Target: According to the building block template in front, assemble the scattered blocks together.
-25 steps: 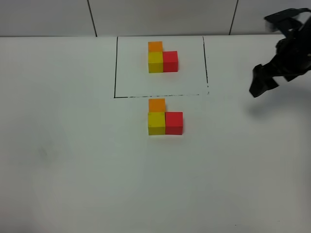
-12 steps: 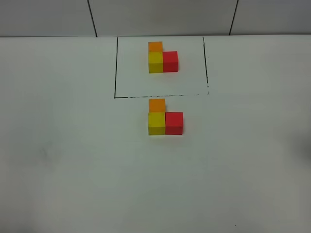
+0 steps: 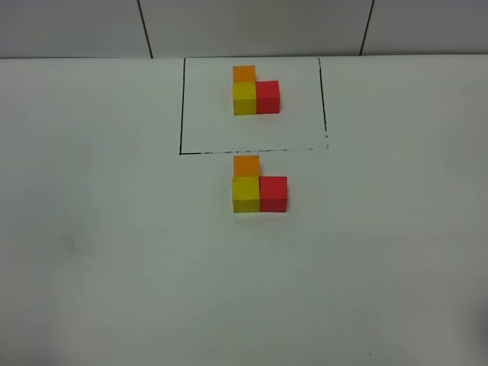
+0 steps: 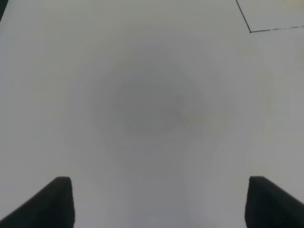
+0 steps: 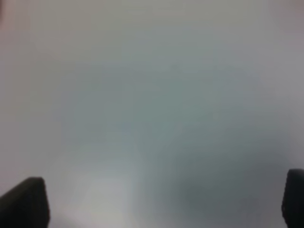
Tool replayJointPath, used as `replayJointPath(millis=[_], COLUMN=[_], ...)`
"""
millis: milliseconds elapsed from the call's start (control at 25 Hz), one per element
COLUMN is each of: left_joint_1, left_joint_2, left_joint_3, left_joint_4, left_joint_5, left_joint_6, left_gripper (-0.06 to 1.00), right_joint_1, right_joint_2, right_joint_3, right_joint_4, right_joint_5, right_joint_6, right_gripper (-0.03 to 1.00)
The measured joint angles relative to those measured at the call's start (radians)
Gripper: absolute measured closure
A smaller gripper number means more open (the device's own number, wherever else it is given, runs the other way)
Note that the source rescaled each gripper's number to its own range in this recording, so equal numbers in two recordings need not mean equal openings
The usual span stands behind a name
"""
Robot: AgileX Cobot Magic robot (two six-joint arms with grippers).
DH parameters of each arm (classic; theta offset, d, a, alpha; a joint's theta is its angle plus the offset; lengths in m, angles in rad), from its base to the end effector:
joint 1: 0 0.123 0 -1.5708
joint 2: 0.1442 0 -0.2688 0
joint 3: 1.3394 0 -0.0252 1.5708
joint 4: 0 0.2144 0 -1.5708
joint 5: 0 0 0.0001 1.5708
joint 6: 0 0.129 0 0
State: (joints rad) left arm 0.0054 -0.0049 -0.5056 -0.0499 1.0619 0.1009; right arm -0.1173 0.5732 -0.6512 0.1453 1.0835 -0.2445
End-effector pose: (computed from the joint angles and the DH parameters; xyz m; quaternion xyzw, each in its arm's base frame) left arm 0.0121 -0.0056 0.2441 0.0417 0.8495 0.0030 0.5259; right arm 0.0842 0.0067 0.2585 -0.0484 0.9436 0.0130 0.3273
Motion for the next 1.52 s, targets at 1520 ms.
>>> replayJointPath(millis=[1520], left_joint_1=[0.000], left_joint_2=[0.000], left_joint_3=[0.000], left_joint_4=[0.000], left_joint_5=[0.000], left_joint_6=[-0.001], left_gripper=[0.18], right_joint_1=[0.070], right_joint_2=[-0.563], right_joint_3=[0.146], right_joint_4=[-0.014], right_joint_5=[-0.009], right_joint_6=[0.094], right_gripper=[0.05])
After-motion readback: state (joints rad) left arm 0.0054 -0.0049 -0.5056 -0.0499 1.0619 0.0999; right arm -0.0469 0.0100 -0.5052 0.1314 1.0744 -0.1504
